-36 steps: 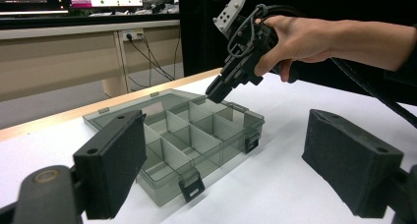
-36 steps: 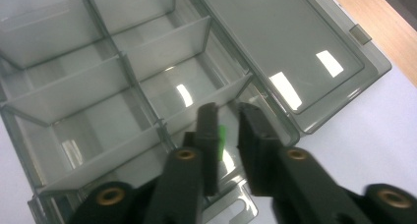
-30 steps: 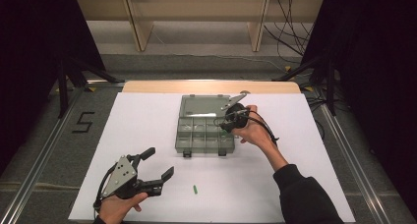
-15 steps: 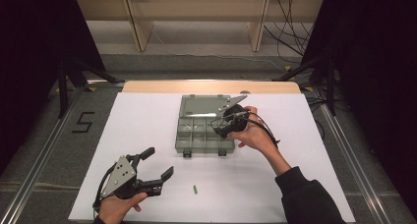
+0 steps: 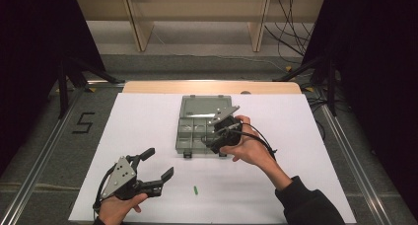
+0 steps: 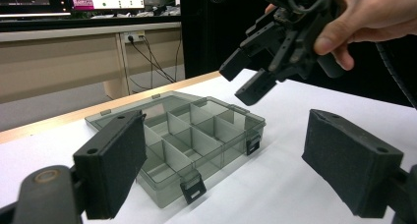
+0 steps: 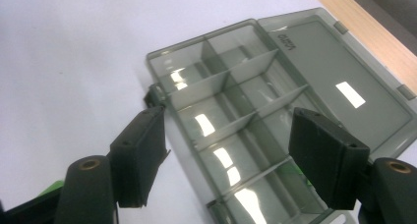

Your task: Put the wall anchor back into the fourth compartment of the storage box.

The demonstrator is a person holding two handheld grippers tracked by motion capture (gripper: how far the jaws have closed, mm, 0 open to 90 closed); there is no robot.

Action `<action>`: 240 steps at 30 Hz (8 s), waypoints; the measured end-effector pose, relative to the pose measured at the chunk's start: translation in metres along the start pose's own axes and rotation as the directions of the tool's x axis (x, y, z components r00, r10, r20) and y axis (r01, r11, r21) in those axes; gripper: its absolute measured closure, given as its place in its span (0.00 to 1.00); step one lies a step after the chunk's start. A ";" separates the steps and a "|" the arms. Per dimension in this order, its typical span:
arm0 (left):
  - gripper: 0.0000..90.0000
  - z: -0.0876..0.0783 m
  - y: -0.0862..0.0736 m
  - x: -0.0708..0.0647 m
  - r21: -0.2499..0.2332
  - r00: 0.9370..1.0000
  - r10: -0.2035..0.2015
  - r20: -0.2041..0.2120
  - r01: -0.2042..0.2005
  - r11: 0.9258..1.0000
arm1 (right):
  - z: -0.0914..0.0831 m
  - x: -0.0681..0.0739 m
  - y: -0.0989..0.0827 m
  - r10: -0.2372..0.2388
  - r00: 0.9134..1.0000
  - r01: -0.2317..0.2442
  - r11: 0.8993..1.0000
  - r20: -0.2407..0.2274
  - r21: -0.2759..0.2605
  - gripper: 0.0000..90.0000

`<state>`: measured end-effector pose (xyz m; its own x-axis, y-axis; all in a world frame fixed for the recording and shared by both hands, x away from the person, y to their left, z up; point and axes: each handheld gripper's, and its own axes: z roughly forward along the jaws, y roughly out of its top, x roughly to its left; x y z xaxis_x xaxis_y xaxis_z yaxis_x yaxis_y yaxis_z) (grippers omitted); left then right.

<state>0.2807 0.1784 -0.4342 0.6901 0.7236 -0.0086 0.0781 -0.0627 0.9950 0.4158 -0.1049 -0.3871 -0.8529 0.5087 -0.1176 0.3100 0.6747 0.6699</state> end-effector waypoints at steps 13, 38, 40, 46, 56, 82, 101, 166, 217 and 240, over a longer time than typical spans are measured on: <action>0.18 0.000 0.000 0.000 -0.007 1.000 0.000 -0.001 0.000 1.000 | 0.001 0.031 -0.005 -0.063 0.997 0.064 0.998 -0.039 0.015 0.34; 0.18 -0.001 0.001 0.002 -0.010 1.000 0.005 -0.021 -0.006 1.000 | 0.031 0.075 -0.019 -0.144 0.976 0.164 0.979 -0.165 0.117 0.35; 0.18 -0.001 0.001 0.002 -0.009 1.000 0.006 -0.022 -0.006 1.000 | 0.033 0.078 -0.020 -0.138 0.975 0.162 0.978 -0.175 0.132 0.35; 0.18 0.000 0.000 0.002 -0.026 1.000 0.007 -0.012 -0.007 1.000 | 0.042 0.086 -0.024 -0.148 0.968 0.182 0.970 -0.201 0.161 0.37; 0.18 -0.001 0.001 0.002 -0.009 1.000 0.004 -0.021 -0.005 1.000 | 0.053 0.094 -0.031 -0.148 0.961 0.197 0.959 -0.235 0.202 0.44; 0.18 -0.001 0.001 0.001 -0.011 1.000 0.004 -0.021 -0.004 1.000 | 0.061 0.103 -0.035 -0.164 0.938 0.247 0.935 -0.306 0.256 0.83; 0.18 -0.001 0.001 0.002 -0.011 1.000 0.002 -0.021 -0.002 1.000 | 0.057 0.102 -0.032 -0.187 0.926 0.272 0.932 -0.326 0.238 0.94; 0.18 0.000 0.001 0.001 -0.009 1.000 0.005 -0.018 -0.005 1.000 | 0.010 -0.055 -0.027 0.032 0.998 -0.034 0.998 0.052 0.051 0.94; 0.18 -0.001 0.000 0.003 -0.007 1.000 0.010 -0.021 -0.010 1.000 | 0.045 -0.083 -0.033 0.146 0.986 -0.147 0.989 0.086 0.005 0.55; 0.18 -0.002 0.001 0.002 -0.004 1.000 0.002 -0.024 -0.002 1.000 | -0.008 -0.063 -0.020 0.198 0.980 -0.188 0.965 0.034 -0.185 0.39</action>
<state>0.2810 0.1811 -0.4333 0.6729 0.7398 -0.0047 0.0741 -0.0611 0.9954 0.4603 -0.1548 -0.3866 -0.7600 0.6498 -0.0077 0.3817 0.4560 0.8040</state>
